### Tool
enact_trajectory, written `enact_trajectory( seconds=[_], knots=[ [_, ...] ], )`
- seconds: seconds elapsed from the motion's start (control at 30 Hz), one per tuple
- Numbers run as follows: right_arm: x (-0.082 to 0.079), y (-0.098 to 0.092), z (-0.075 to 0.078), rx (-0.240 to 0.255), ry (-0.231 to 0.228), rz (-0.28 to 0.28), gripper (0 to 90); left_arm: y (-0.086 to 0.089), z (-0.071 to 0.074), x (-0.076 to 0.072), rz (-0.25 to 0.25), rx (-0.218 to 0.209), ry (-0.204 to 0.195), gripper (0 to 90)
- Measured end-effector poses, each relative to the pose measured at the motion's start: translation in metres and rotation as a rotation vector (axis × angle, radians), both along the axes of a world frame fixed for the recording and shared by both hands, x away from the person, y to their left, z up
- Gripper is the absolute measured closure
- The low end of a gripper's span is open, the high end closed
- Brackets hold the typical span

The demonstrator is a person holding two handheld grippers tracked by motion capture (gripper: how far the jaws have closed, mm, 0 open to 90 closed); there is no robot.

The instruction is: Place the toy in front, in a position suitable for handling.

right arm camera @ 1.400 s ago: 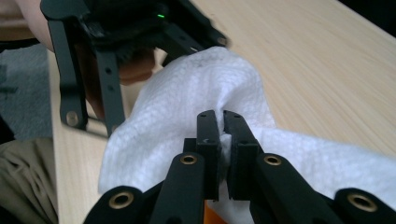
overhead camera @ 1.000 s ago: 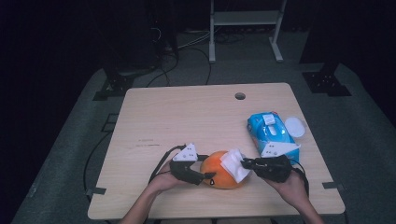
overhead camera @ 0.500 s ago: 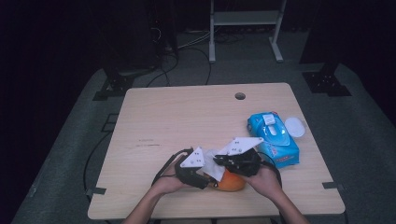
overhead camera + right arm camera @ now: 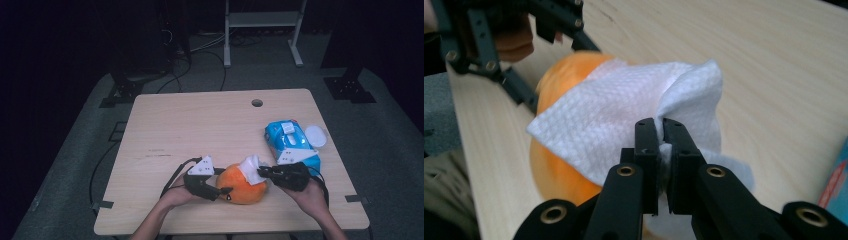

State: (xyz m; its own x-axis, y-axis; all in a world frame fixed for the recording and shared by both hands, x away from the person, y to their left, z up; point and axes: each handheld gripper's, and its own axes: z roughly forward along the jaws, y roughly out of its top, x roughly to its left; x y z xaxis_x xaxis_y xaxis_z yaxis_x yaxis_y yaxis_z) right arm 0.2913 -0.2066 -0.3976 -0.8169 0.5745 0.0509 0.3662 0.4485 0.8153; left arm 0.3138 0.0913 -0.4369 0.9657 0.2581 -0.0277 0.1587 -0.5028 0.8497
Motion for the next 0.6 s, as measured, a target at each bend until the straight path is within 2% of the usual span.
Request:
enact_trajectory(
  seconds=[0.13,0.27,0.4,0.5,0.6],
  knots=[
    [-0.013,-0.010,-0.005,0.018,0.018,0.003,84.7,0.000,0.000,0.001,0.008,0.000,0.004,34.1],
    [-0.021,-0.007,-0.001,0.027,0.002,0.023,84.7,-0.002,0.001,0.000,0.013,0.011,-0.003,33.6],
    [-0.020,0.006,0.008,0.043,-0.014,0.063,84.7,-0.006,0.004,-0.003,0.013,0.016,-0.020,33.5],
    [-0.016,0.027,0.012,0.009,-0.046,0.097,84.7,-0.010,0.006,-0.005,0.011,0.030,-0.032,32.9],
    [-0.012,0.045,0.015,-0.005,-0.056,0.130,84.7,-0.009,0.007,-0.005,0.009,0.035,-0.030,32.5]
  ],
)
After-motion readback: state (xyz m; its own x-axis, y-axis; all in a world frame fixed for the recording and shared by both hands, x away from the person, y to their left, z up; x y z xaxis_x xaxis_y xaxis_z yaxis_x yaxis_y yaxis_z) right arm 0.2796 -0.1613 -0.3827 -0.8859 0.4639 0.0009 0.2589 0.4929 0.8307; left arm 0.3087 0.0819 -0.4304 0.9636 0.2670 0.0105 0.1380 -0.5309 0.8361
